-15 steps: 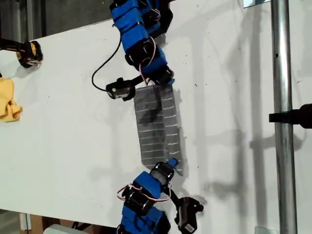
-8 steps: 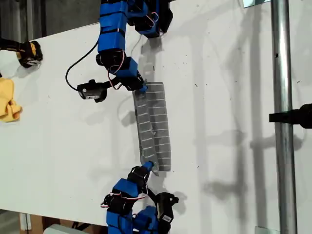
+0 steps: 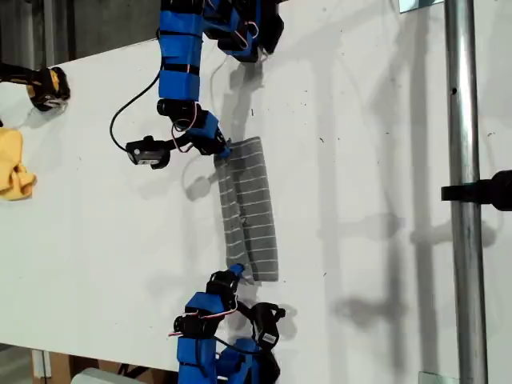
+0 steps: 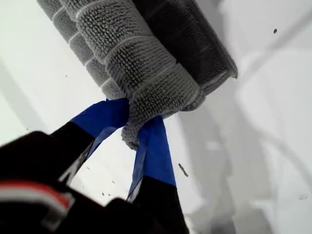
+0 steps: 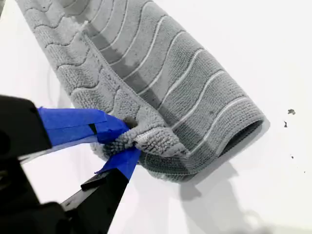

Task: Grasp corners of a towel and fold twice.

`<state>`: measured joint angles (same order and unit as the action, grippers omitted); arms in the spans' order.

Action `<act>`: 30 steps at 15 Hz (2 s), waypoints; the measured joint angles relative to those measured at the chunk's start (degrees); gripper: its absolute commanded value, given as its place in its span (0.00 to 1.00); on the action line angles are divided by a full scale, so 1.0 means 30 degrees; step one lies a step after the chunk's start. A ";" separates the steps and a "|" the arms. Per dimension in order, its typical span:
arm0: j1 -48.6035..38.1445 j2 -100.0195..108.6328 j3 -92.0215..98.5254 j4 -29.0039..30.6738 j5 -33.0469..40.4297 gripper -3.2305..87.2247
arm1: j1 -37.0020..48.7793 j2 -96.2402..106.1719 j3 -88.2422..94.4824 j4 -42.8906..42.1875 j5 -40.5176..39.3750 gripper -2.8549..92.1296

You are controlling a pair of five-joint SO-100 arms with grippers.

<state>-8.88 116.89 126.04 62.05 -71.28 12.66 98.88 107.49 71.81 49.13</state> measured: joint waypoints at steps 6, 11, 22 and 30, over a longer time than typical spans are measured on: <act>0.2314 0.0117 0.2461 -0.3486 -0.2637 0.02 | -0.3252 0.0029 0.3428 -0.1904 0.2314 0.03; 0.4307 -0.1260 0.2871 -0.6123 -0.4863 0.02 | -0.3398 -0.0059 0.4980 -0.2725 0.2490 0.03; 0.6328 0.2344 0.4570 -0.3486 -0.8057 0.28 | -0.3135 -0.0703 0.2402 0.3750 0.4043 0.41; 0.5977 2.4170 1.1748 0.3135 -0.8174 0.29 | -0.1230 1.4385 0.4365 0.5771 0.5479 0.31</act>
<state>9.05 189.40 161.28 71.46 -95.80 8.96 142.03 120.59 89.12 65.57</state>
